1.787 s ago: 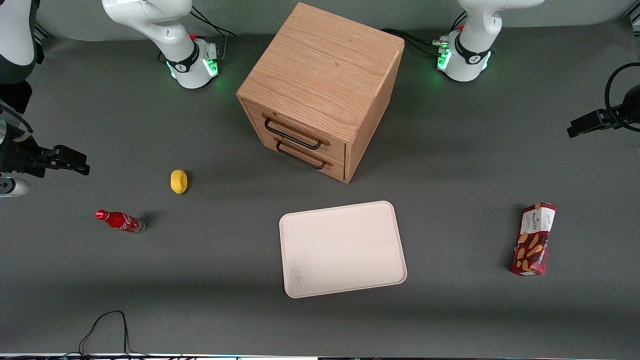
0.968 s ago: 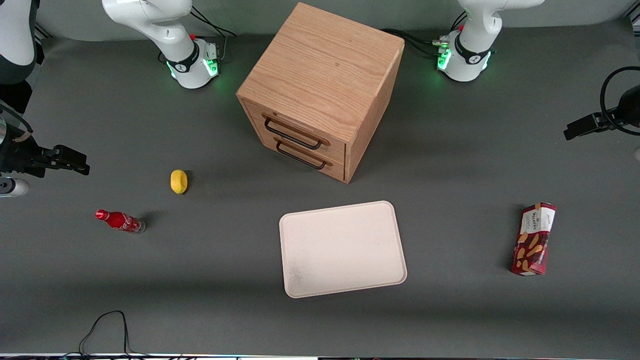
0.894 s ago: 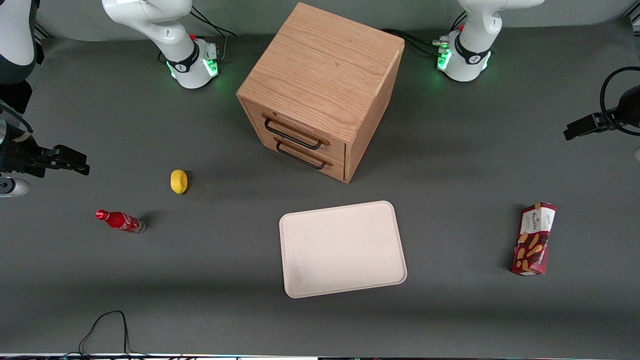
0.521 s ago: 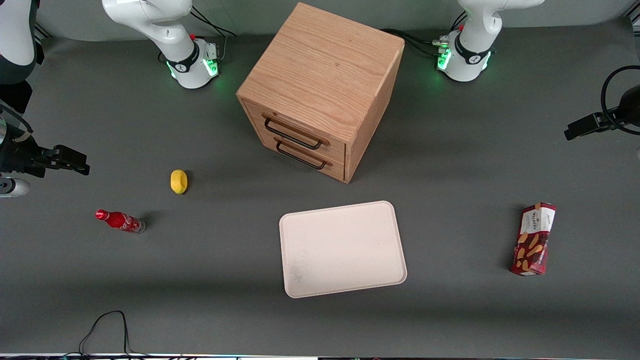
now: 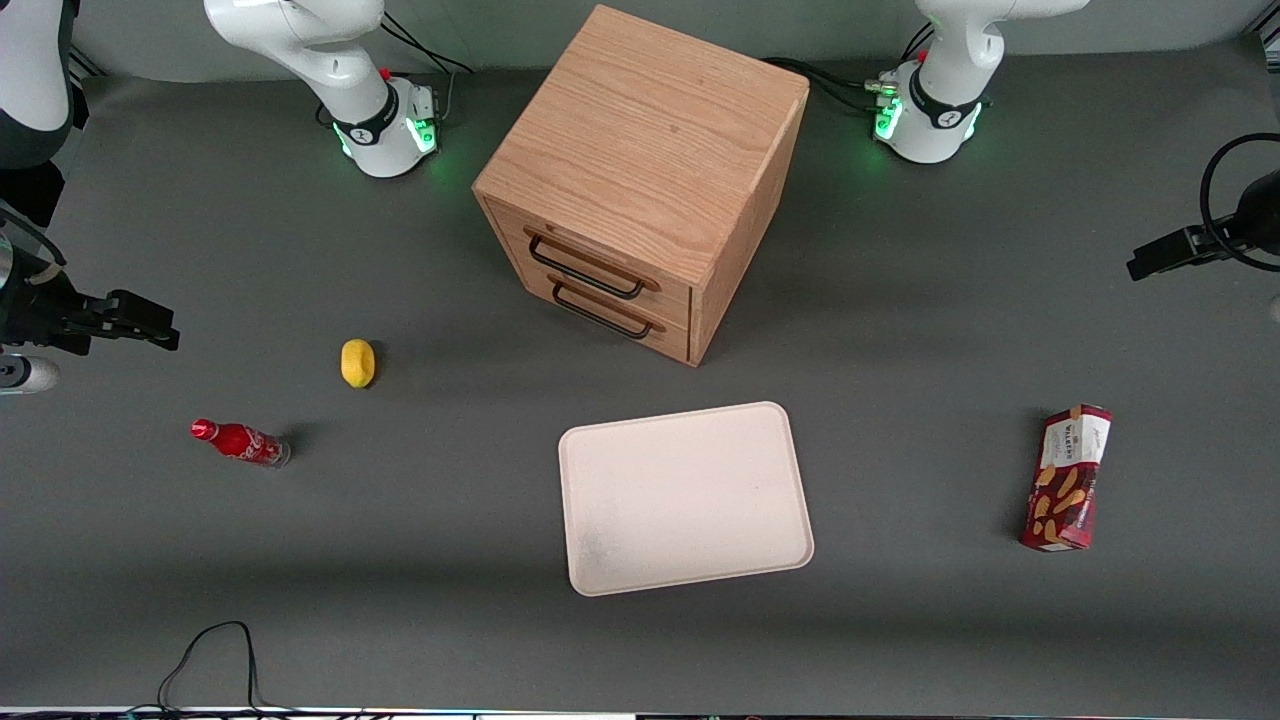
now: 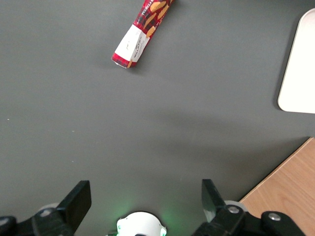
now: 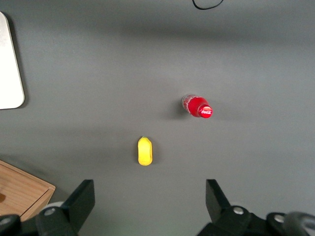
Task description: Place red cookie box on tray
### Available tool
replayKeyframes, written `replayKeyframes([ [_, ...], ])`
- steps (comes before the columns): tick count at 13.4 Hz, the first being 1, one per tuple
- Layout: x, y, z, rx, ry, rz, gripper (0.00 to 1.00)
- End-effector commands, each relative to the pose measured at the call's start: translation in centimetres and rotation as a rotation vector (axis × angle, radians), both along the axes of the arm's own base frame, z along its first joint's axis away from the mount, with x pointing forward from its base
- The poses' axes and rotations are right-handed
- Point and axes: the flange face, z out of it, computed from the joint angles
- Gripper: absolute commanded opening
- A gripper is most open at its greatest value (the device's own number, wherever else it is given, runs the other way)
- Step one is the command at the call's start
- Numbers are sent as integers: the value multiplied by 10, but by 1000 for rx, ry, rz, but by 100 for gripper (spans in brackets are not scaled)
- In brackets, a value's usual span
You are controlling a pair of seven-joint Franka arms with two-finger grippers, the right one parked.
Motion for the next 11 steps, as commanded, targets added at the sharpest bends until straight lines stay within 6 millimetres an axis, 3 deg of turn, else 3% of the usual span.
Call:
replayKeyframes([
  [1,5,17,-6,-8,19,-37,100],
  [4,8,27,-11,-6,18,-31,100],
  [9,-3,96,-9,-32,12,-117,100],
  [11,-3,103,-8,-17,9,-177,100],
])
